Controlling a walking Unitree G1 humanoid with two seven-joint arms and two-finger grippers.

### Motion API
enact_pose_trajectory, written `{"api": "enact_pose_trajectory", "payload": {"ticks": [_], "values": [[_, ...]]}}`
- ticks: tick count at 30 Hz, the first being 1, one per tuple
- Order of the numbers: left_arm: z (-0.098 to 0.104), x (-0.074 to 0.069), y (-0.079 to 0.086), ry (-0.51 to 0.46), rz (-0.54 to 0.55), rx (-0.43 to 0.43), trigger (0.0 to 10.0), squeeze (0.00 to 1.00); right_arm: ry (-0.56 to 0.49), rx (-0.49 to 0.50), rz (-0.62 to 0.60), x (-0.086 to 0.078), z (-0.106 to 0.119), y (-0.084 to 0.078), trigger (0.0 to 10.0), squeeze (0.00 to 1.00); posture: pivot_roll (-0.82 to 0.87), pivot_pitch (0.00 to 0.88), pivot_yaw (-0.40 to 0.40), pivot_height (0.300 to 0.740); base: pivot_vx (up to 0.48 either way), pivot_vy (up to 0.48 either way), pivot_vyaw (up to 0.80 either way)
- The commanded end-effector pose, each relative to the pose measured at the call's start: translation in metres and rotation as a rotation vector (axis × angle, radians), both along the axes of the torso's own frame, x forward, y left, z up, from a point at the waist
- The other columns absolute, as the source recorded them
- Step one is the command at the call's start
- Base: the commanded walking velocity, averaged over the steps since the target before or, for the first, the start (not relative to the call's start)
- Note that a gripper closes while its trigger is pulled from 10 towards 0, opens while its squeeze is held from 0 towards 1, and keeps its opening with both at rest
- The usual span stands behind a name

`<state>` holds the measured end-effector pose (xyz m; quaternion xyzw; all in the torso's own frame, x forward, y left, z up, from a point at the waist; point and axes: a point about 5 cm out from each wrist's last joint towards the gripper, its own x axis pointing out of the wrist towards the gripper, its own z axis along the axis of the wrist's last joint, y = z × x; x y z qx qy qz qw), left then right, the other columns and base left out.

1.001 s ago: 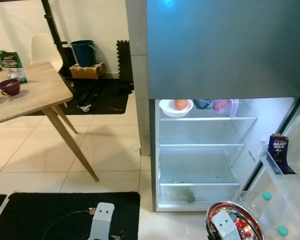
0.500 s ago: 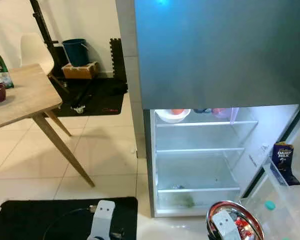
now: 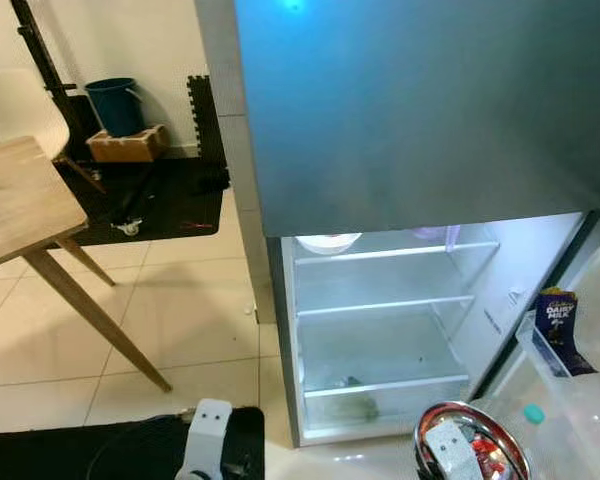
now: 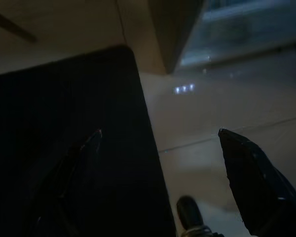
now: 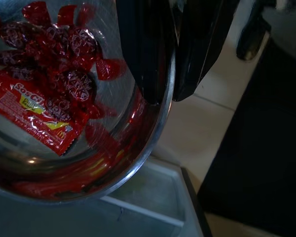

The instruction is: Restocking fridge

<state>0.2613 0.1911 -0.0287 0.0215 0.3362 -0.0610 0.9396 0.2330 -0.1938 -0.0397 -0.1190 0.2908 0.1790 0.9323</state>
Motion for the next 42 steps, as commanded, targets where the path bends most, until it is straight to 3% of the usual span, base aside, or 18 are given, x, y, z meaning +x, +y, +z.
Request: {"api": "enact_pose_trajectory", "payload": {"ticks": [1, 42], "values": [[-0.0088, -0.0127, 0.0101, 0.047, 0.019, 0.02, 10.0, 0.0, -0.04, 0.011, 0.018, 0.008, 0.0056, 0.008, 10.0, 0.0, -0.09, 0.098, 0.054, 0.74, 0.274, 0.0, 0.0], [-0.0082, -0.012, 0.0107, 0.054, 0.001, 0.027, 10.0, 0.0, -0.029, 0.017, -0.001, 0.0017, 0.0015, 0.0076, 10.0, 0.0, -0.09, 0.113, 0.07, 0.74, 0.219, 0.0, 0.0]]}}
